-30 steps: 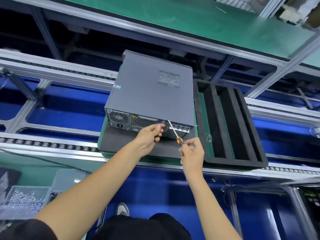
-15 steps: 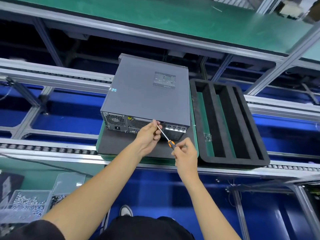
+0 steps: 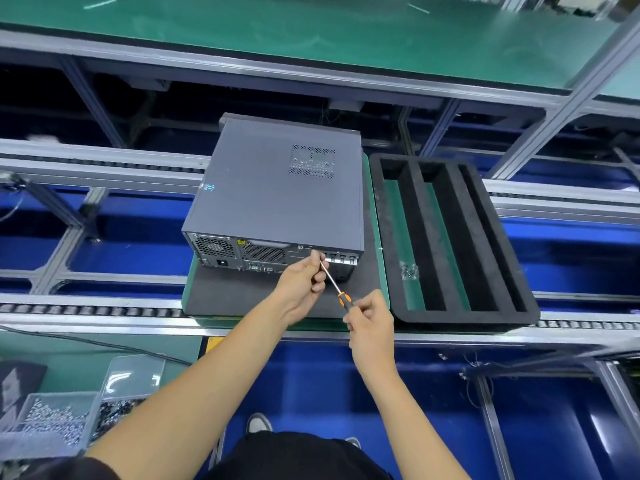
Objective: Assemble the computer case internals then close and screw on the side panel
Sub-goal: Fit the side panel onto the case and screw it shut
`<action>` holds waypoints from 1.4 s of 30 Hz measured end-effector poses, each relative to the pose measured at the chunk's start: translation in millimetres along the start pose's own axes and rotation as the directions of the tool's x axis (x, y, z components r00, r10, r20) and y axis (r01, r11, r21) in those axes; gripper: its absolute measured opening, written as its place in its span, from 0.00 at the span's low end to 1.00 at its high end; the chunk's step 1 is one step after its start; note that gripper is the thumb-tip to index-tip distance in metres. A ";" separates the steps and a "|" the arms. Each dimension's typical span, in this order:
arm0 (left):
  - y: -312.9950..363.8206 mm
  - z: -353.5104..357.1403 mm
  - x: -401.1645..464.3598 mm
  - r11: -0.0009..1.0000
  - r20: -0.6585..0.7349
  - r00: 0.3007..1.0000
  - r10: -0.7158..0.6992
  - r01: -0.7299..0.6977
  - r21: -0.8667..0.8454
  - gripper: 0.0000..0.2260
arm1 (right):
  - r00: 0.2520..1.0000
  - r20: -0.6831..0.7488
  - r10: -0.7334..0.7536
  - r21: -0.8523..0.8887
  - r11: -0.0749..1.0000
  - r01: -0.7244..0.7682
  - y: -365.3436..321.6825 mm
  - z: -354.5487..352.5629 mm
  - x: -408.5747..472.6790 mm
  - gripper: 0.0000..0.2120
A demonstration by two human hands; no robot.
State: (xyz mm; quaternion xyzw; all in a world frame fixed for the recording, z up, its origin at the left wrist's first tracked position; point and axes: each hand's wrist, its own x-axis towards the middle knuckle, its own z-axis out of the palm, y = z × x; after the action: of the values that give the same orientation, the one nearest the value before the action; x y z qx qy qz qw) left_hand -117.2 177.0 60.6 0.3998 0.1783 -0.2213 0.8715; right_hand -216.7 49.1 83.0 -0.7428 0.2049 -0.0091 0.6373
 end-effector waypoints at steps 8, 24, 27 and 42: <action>-18.1 36.8 4.4 0.998 -0.030 0.998 -0.060 0.060 -0.020 0.08 | 0.996 -0.084 0.042 0.013 0.999 -0.041 7.3 -15.4 -0.8 0.05; -25.2 57.6 29.1 0.968 -0.244 0.968 -0.064 0.119 0.219 0.15 | 0.999 -0.026 0.022 -0.036 0.999 -0.023 14.0 -3.4 8.3 0.05; -25.7 56.9 34.1 0.962 -0.222 0.973 -0.057 0.114 0.250 0.15 | 0.999 -0.049 0.012 -0.046 0.999 -0.015 13.4 -1.7 7.8 0.06; -36.3 48.7 37.0 0.955 -0.192 0.981 0.011 0.047 0.294 0.16 | 0.999 -0.047 -0.016 -0.085 0.996 0.012 18.8 3.2 9.6 0.07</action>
State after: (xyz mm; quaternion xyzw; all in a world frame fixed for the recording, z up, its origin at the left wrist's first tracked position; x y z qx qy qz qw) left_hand -98.9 109.0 50.1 0.5439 0.2296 -0.2139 0.7783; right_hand -212.6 47.1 62.1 -0.7701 0.2150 -0.0228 0.6002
